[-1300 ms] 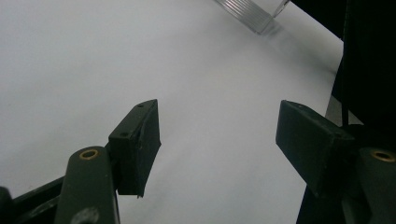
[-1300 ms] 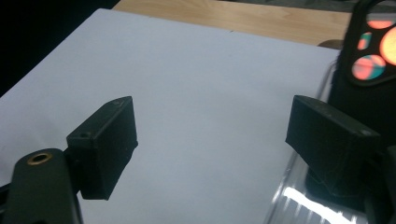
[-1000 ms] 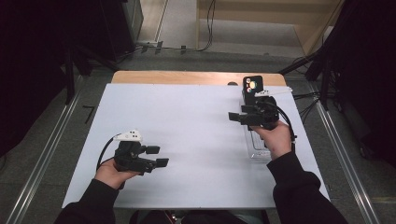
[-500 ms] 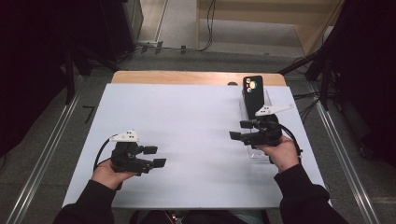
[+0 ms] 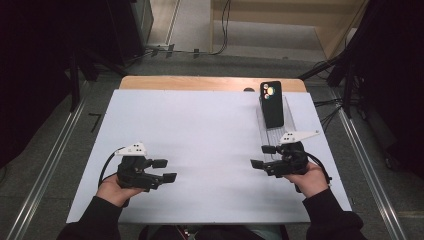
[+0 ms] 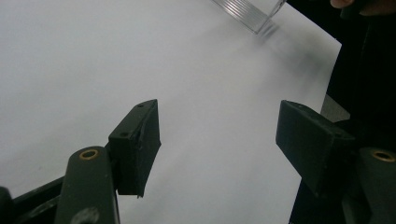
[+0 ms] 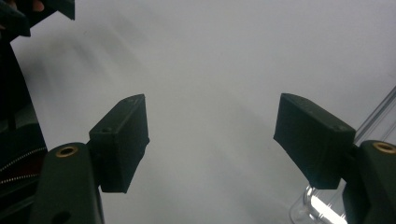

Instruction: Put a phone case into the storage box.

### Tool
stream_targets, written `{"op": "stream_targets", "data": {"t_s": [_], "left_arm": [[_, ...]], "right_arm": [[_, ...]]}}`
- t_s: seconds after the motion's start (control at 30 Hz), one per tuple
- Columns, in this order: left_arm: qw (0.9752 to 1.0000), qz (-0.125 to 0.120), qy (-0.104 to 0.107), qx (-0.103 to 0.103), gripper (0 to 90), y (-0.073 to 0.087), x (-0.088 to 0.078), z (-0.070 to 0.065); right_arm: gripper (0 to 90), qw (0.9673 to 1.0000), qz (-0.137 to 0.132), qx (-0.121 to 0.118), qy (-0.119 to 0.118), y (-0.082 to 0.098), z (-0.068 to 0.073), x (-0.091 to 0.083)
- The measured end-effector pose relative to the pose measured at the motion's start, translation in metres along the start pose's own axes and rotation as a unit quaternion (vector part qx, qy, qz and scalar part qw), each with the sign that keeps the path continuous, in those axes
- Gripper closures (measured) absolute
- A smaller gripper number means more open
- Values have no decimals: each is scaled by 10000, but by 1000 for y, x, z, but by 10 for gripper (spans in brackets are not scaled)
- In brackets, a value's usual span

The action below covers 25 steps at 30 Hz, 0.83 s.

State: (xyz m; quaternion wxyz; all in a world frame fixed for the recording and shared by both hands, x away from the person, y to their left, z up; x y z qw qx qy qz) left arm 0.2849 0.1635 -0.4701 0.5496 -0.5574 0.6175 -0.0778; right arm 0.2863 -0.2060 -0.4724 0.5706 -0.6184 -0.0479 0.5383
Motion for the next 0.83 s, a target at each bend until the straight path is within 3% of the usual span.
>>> {"op": "stream_targets", "data": {"t_s": [0.47,0.83], "left_arm": [[10000,-17,11,14,293,11,-2,-4],[10000,20,14,-45,293,15,-1,-2]], "right_arm": [[232,9996,148,-231,-102,34,13,-8],[232,9997,175,-127,-124,42,10,-7]]}}
Point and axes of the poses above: each handheld gripper's, and its own axes: x roughly forward along the jaws, y roughly out of its underside, z roughly to its left, the point moved 5 cm from there along x, roughly forward along the jaws, and after that the axes turned 3 degrees about -x, right-handed, at the moved point
